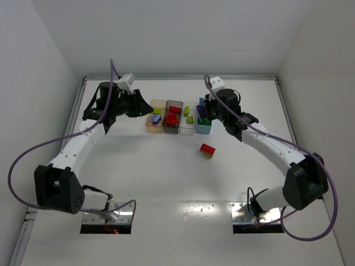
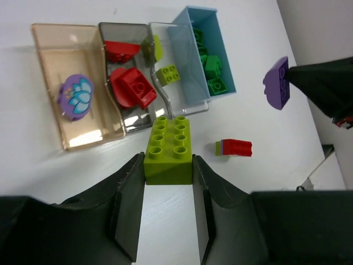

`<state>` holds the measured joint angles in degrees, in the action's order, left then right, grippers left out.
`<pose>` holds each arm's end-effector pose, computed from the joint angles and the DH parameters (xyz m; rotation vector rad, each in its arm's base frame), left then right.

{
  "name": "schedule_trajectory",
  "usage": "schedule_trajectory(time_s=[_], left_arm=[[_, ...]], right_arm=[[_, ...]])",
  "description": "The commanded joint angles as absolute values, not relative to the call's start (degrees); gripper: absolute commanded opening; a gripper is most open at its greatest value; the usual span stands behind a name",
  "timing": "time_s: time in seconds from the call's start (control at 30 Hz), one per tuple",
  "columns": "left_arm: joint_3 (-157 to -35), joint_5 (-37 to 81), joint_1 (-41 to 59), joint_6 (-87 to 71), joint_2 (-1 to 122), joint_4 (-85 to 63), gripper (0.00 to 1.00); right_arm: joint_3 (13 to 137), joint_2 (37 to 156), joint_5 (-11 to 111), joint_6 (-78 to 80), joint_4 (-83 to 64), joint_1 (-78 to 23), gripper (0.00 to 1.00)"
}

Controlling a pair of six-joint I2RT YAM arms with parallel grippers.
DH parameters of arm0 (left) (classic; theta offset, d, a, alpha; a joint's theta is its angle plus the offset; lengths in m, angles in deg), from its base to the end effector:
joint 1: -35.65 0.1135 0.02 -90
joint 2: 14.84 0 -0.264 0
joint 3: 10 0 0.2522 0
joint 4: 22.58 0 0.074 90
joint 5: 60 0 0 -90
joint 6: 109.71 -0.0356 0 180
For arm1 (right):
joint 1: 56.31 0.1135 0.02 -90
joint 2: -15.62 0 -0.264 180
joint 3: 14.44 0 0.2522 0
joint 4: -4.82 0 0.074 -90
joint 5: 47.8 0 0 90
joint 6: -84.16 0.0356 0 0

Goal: Sort the legos into containers by color

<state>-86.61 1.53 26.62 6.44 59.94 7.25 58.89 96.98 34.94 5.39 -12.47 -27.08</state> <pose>0.2894 -0.0632 0.3269 0.0039 2.1142 -0.8849 0.2892 0.1567 0.2925 -0.2361 2.0099 0.3223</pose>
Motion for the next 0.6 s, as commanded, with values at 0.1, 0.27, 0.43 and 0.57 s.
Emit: schedule_trajectory(time_s=[0.1, 0.27, 0.43, 0.57], left_arm=[[-97.39, 2.92, 19.06, -0.63, 71.35, 9.55, 0.0], [-103.2, 7.22, 14.74, -1.17, 78.92, 10.07, 0.0], [-107.59, 8.55, 12.19, -1.78, 85.35, 10.78, 0.0], [-110.24, 8.03, 10.96, -1.78, 89.39, 11.38, 0.0]], right_arm=[[63.38, 94.98, 41.93, 20.69, -15.7, -33.71, 0.0], [63.92, 94.45, 43.69, 23.43, -16.84, -37.23, 0.0], [64.44, 94.45, 44.23, 23.43, -17.99, -39.43, 0.0], [64.44, 94.45, 45.36, 23.43, -17.99, -40.75, 0.0]])
